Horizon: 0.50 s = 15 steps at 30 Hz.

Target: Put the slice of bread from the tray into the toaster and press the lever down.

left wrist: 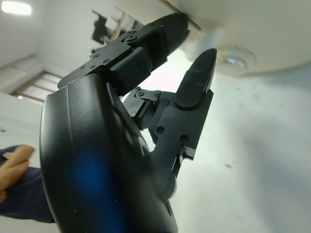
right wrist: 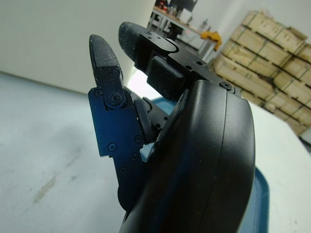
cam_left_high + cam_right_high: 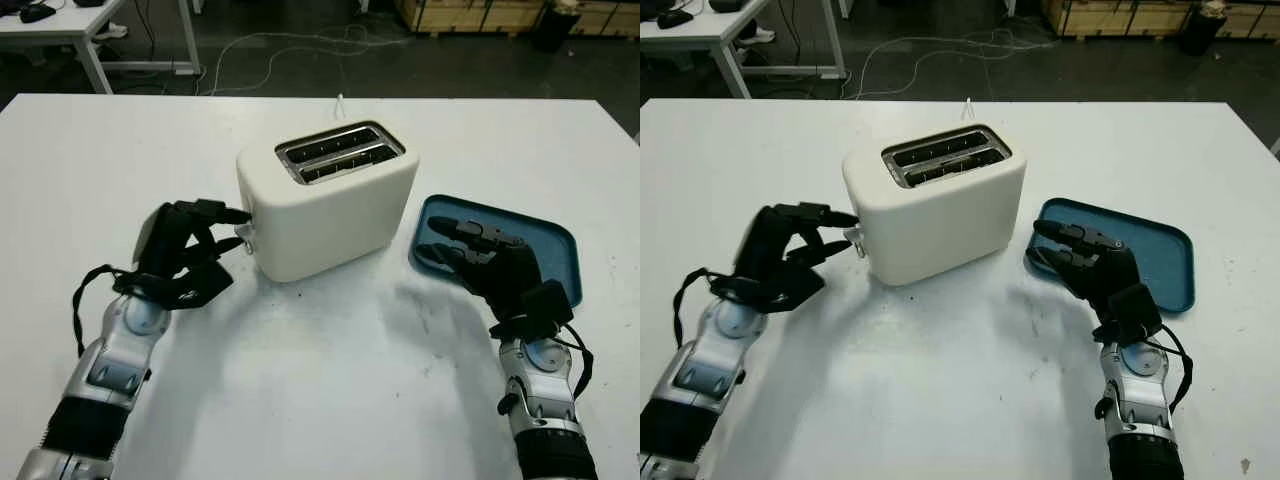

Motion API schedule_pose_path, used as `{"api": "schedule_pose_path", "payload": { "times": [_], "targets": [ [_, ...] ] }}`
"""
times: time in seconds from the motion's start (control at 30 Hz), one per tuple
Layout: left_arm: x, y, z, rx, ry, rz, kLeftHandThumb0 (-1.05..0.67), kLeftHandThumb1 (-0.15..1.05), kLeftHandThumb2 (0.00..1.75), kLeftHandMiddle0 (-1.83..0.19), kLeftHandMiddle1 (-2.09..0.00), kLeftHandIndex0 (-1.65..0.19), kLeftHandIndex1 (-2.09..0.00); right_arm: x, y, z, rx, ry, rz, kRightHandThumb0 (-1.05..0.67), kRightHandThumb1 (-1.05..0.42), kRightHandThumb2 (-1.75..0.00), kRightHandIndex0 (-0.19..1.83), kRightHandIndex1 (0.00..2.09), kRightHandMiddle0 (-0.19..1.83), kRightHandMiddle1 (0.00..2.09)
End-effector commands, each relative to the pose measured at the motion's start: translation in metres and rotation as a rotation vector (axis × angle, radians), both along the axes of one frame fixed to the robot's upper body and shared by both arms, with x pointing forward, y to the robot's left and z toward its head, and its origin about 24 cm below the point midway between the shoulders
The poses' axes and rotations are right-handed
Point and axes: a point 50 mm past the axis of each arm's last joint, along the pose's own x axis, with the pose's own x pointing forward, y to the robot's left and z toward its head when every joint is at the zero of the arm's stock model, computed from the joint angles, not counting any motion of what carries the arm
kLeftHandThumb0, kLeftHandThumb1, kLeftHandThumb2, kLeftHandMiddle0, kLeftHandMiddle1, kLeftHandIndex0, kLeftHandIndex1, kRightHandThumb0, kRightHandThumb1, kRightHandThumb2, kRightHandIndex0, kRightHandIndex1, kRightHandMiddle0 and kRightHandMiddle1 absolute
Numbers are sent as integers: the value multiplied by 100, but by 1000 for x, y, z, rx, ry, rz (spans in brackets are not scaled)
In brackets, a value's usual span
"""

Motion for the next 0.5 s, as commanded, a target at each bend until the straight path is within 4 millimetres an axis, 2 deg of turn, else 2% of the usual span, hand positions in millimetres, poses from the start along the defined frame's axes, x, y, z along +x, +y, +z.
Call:
{"api": "schedule_pose_path", "payload": {
  "times": [0.0, 0.2, 0.47],
  "targets": [
    [-8, 0, 15, 14, -59, -17, -26, 90, 3, -78, -173, -110, -22, 5, 3, 5, -2, -24, 10, -50, -89, 0, 111, 0, 102, 0],
    [-15, 13, 27, 85, -73, 11, -24, 88, 0, -79, -164, -109, -24, 13, -2, 15, -58, -74, 39, -45, -91, 0, 101, 0, 92, 0],
    [-14, 25, 52, 182, -76, -3, -24, 84, 0, -84, -149, -113, -21, 36, -20, 56, -211, -179, 76, -45, -88, 0, 102, 1, 91, 0]
  ]
}}
